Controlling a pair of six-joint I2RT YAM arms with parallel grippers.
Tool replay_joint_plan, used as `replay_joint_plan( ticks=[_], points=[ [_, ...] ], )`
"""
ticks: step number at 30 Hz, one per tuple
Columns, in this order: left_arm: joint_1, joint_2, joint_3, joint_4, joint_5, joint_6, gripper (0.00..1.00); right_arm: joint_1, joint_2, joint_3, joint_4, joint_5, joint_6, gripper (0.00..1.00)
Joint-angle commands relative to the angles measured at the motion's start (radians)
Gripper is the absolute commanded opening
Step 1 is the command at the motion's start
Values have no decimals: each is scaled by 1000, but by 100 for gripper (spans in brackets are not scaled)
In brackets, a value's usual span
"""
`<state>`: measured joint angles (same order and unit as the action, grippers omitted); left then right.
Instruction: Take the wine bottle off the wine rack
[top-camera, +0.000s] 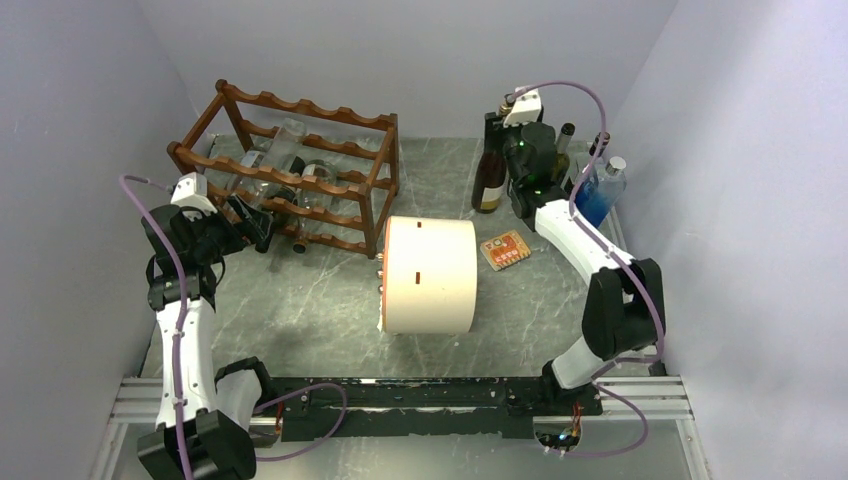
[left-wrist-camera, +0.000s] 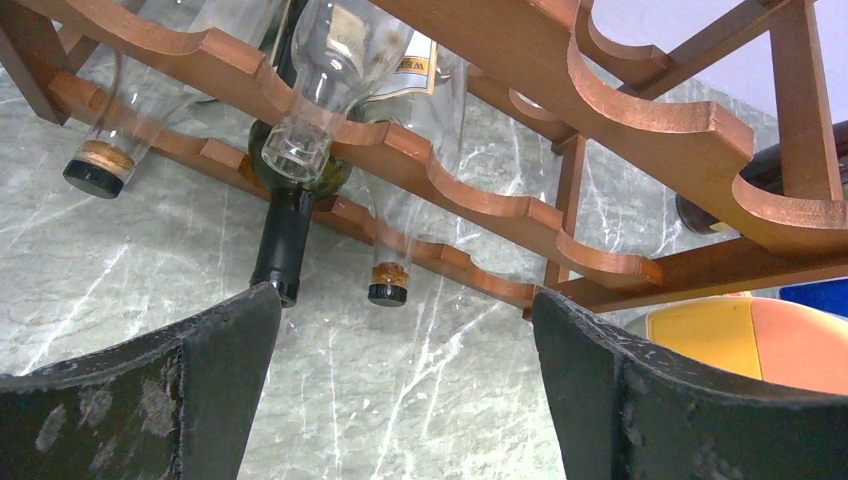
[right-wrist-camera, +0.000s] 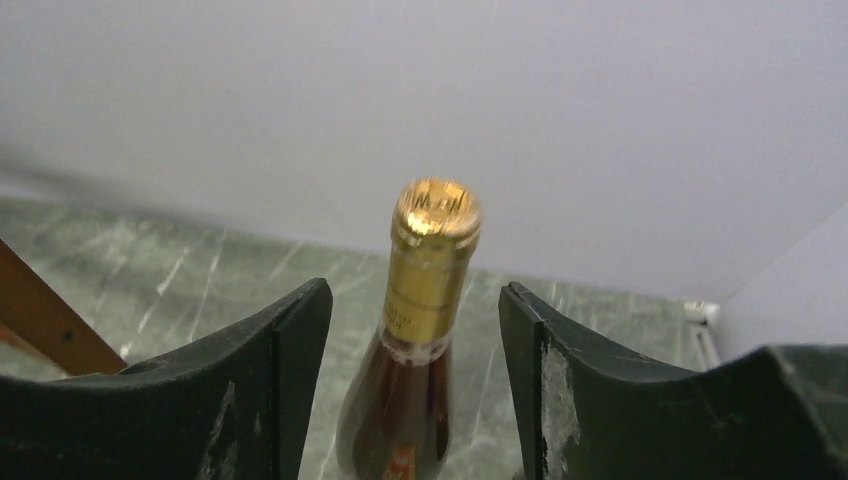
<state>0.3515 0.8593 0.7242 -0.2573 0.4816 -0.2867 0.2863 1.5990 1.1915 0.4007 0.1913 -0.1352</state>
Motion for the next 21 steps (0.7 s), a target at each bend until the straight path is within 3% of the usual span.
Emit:
replay_joint_plan(
  ticks=[1, 8, 12, 14, 21],
  points=[
    [-14, -15, -1, 25, -13, 18, 100, -3, -60, 34, 59, -19, -34, 68],
    [-29, -21, 1, 21, -23, 18, 100, 8, -98, 44, 11, -12, -51, 78],
    [-32, -19, 1, 21, -19, 19, 100, 15, -145, 35, -31, -11, -59, 96],
    [-33, -20, 2, 20, -20, 18, 100, 17, -177, 23, -53, -24, -61, 99],
    [-34, -38, 4, 18, -21, 18, 100, 39, -278, 33, -188, -49, -52, 100]
  ],
)
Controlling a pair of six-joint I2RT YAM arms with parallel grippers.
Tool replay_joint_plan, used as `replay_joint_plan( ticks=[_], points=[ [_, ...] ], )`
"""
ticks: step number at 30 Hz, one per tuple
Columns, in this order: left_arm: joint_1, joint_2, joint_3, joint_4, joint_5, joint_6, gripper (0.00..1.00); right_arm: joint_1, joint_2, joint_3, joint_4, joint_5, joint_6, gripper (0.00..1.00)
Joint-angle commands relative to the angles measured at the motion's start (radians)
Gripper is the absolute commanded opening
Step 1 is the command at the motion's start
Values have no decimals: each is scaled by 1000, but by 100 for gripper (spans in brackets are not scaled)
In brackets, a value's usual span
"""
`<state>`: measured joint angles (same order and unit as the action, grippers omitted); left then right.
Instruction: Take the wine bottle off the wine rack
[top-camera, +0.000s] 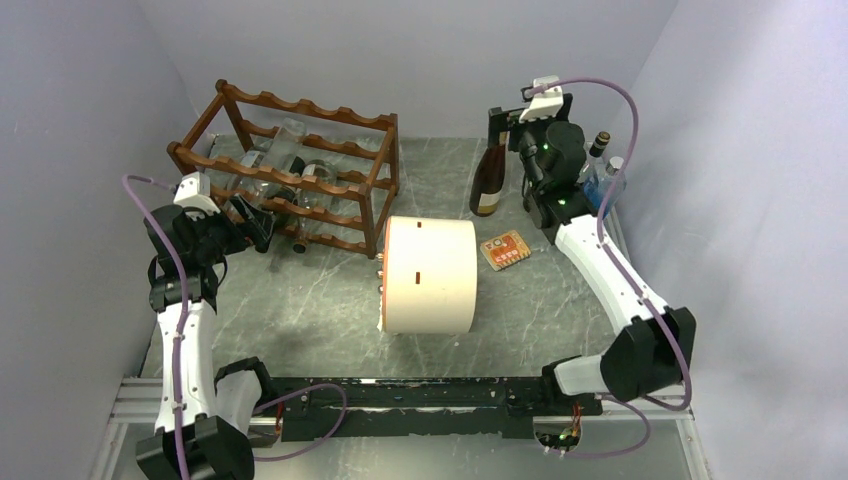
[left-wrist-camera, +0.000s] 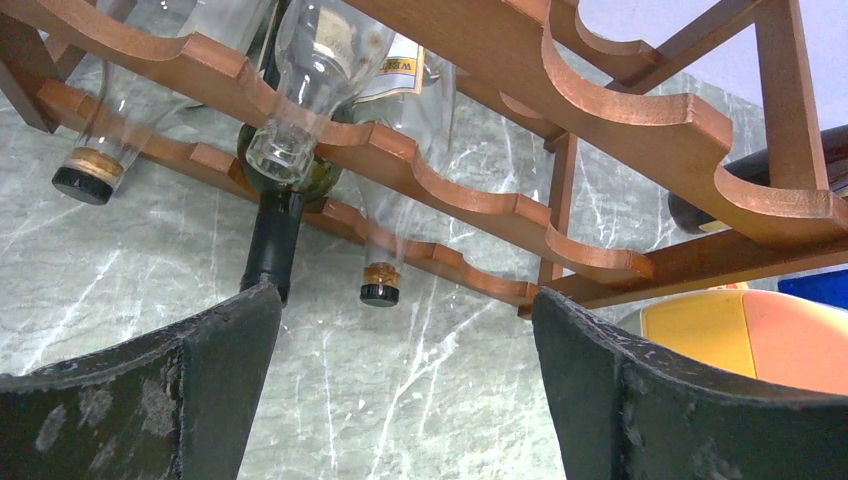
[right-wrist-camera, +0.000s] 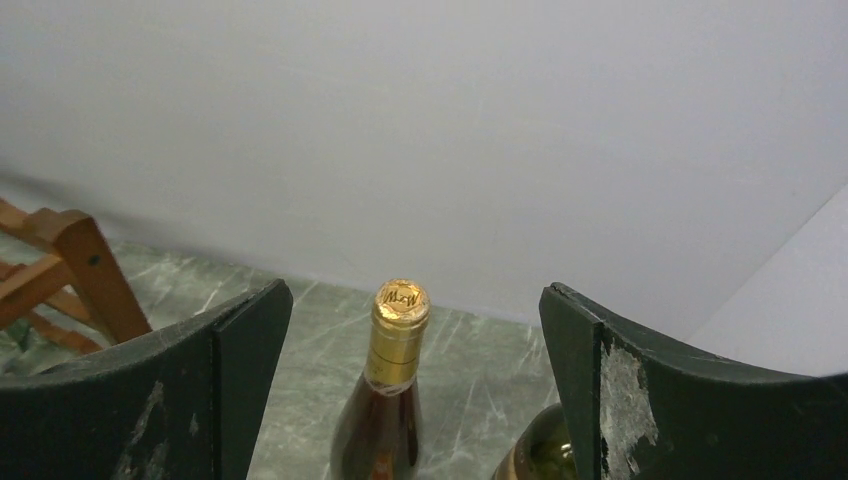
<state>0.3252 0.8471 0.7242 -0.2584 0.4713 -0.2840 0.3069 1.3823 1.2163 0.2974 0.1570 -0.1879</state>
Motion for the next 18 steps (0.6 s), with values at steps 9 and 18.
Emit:
replay_joint_plan(
  ticks=[9, 18],
  points=[
    [-9, -53, 4, 19, -3, 13, 99, 207, -186, 92, -297, 13, -25, 100],
    [-40, -71, 6, 8, -34, 13, 99, 563, -202, 167, -438, 55, -81, 100]
  ],
)
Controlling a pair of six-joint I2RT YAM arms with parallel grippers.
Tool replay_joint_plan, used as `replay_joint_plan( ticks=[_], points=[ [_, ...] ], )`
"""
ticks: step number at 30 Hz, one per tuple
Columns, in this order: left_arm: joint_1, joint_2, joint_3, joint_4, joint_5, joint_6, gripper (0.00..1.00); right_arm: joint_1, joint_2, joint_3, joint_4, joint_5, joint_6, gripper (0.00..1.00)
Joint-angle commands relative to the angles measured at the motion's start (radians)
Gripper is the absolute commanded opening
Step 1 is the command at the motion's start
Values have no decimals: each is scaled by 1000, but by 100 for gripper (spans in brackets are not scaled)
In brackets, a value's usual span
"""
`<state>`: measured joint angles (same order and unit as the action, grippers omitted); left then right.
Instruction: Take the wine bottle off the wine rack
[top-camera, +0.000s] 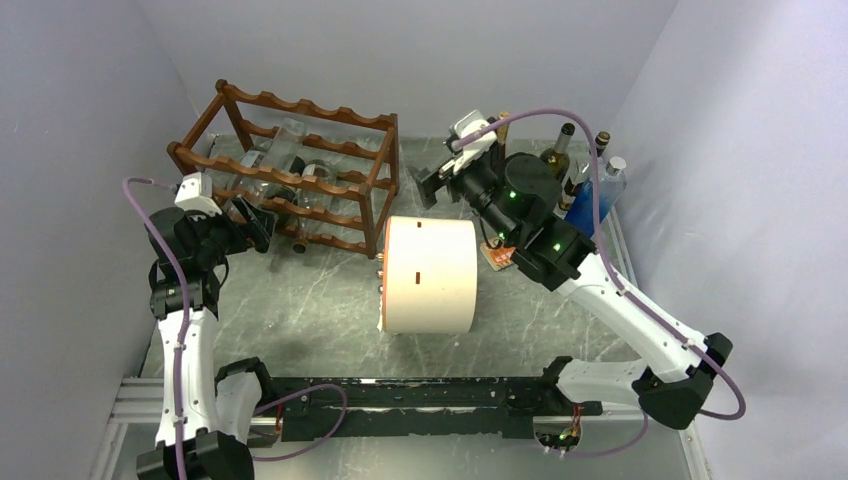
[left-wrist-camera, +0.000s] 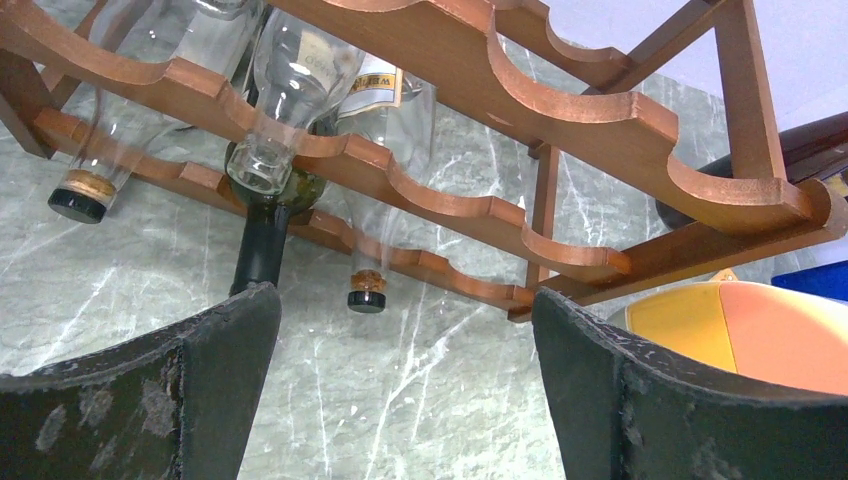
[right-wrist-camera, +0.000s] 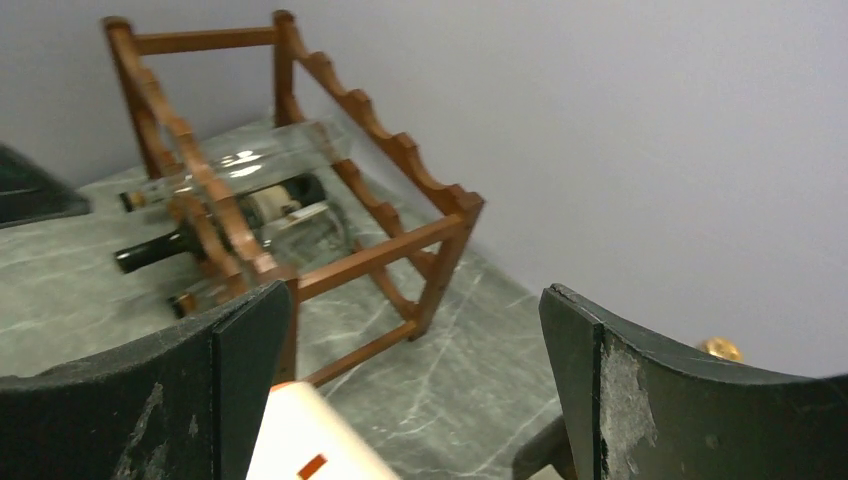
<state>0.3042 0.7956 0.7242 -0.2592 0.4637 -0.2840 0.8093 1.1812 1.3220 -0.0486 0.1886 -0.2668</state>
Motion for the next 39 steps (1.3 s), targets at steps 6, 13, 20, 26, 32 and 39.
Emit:
replay_joint_plan(
  ticks=[6, 13, 20, 26, 32, 39],
  points=[
    [-24, -9, 7, 5, -31, 12, 99, 142, 125, 143, -194, -42, 76, 100],
    [-31, -10, 4, 6, -58, 9, 99, 239, 232, 121, -172, 21, 60, 100],
    [-32, 1, 1, 10, -63, 4, 99, 240, 331, 126, -142, 99, 52, 100],
    [-33, 7, 0, 15, -71, -1, 99, 215, 411, 131, -80, 149, 53, 99],
    [-34, 3, -7, 19, -103, -13, 99, 121, 478, 156, -52, 131, 92, 92],
    [-32, 34, -4, 21, -117, -24, 99, 35, 527, 162, -1, 107, 96, 89]
  ],
)
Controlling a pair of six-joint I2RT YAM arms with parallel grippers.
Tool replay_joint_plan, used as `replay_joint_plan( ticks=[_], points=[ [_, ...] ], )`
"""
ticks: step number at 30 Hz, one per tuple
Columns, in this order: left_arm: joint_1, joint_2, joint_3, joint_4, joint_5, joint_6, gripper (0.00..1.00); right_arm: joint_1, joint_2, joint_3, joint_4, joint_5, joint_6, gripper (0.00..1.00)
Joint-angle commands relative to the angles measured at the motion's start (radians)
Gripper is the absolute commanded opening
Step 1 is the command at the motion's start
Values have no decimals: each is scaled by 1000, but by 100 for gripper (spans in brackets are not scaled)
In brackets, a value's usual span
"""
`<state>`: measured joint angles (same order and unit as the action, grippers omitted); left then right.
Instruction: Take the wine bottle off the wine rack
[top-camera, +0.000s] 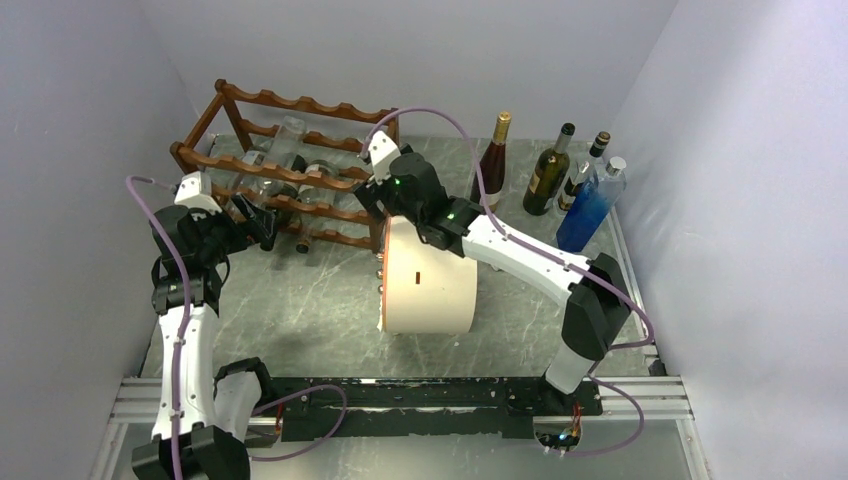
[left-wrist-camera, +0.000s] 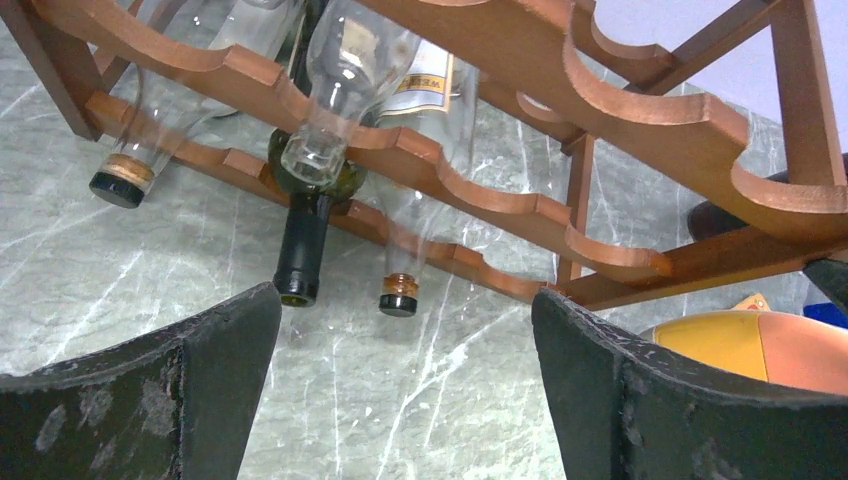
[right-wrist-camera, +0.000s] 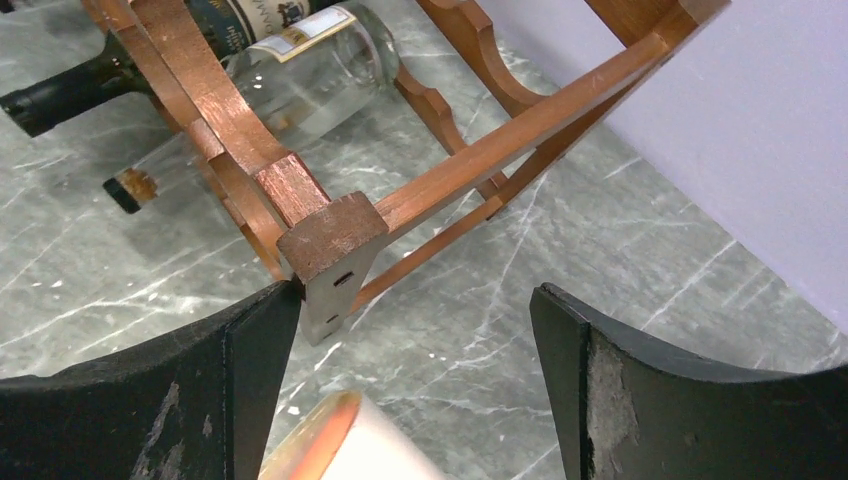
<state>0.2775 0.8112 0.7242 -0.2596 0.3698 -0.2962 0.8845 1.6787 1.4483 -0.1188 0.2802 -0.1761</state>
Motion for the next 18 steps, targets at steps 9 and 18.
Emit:
replay_joint_plan(
  ticks=[9, 18],
  points=[
    [119, 81, -30, 89, 167, -133, 97, -93, 47, 40, 110, -4, -39, 90],
    [227, 279, -198, 606, 505, -477, 93, -69, -176, -107, 230, -247, -17, 100]
  ],
)
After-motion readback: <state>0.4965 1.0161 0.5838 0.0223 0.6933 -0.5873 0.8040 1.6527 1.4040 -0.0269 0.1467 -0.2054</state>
